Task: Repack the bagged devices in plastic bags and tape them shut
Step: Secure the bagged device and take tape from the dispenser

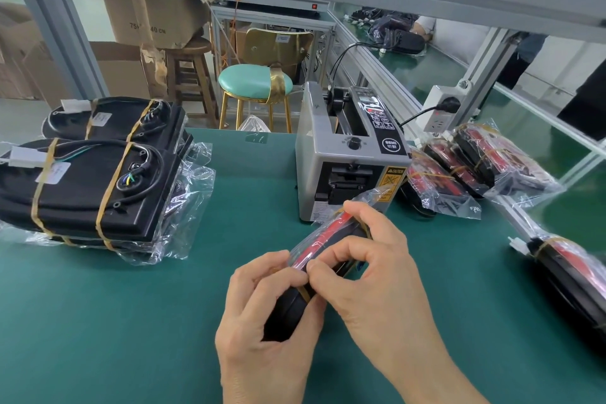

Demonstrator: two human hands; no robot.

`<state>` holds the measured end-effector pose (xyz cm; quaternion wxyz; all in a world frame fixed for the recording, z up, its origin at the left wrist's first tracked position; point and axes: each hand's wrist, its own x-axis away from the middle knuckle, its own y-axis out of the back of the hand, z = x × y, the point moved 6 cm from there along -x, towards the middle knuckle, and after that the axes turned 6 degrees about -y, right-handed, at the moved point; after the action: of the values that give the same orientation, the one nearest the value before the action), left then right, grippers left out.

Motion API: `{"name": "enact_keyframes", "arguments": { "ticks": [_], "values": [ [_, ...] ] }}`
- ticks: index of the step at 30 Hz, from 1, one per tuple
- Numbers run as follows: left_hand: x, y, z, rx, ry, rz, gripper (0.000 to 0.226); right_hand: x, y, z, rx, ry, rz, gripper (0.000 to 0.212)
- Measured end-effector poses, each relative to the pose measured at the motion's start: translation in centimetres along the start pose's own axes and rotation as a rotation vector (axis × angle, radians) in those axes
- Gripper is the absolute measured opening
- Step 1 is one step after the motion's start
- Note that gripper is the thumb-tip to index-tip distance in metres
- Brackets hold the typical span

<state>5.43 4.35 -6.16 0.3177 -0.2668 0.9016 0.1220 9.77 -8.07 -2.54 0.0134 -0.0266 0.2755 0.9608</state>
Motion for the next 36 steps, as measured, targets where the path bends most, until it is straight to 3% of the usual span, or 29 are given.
{"name": "enact_keyframes", "arguments": {
  "ticks": [4,6,10,14,17,20,22,24,26,28,31,36],
  "values": [
    [-0.1,0.1,-0.1,-0.012,-0.040,0.002,0.013,-0.3,0.9,-0.9,-0.128,0.018,-0.112,0.030],
    [0.0,0.0,-0.1,-0.013,-0.045,0.002,0.013,-0.1,0.8,-0.9,-0.178,0.026,-0.099,0.028],
    [-0.1,0.2,0.1,-0.001,-0.033,-0.016,0.012,0.2,-0.3,-0.6,-0.003,0.067,-0.092,0.028],
    [-0.3,0.3,0.1,0.006,-0.047,0.026,0.021,-0.3,0.9,-1.3,-0.033,0.046,-0.192,0.021],
    [-0.7,0.2,0.0,0.010,-0.054,0.054,0.024,-0.5,0.4,-0.9,0.095,0.102,-0.162,0.038],
    [-1.3,1.4,0.7,0.018,-0.025,0.054,0.023,-1.3,2.1,-1.7,0.038,0.134,-0.217,0.030],
    [-1.8,2.7,1.4,0.061,-0.006,0.066,0.022,-2.4,3.4,-2.6,0.018,0.140,-0.099,0.045],
    [-2.1,3.4,1.7,0.040,-0.016,0.135,0.024,-3.2,3.3,-3.7,0.099,0.130,0.135,0.070],
    [-2.3,3.6,1.8,0.027,-0.022,0.200,0.029,-3.7,2.8,-4.4,0.106,0.120,0.317,0.078],
    [-2.6,3.8,1.7,0.018,-0.012,0.252,0.031,-4.0,2.3,-4.7,0.006,0.113,0.435,0.068],
    [-3.7,3.7,0.8,-0.134,-0.068,0.348,0.025,-4.5,2.4,-5.1,-0.063,0.117,0.441,0.050],
    [-4.7,-0.6,-2.7,-0.574,-0.354,0.468,0.054,-4.7,2.7,-5.0,-0.230,0.085,0.505,0.032]
  ]
}}
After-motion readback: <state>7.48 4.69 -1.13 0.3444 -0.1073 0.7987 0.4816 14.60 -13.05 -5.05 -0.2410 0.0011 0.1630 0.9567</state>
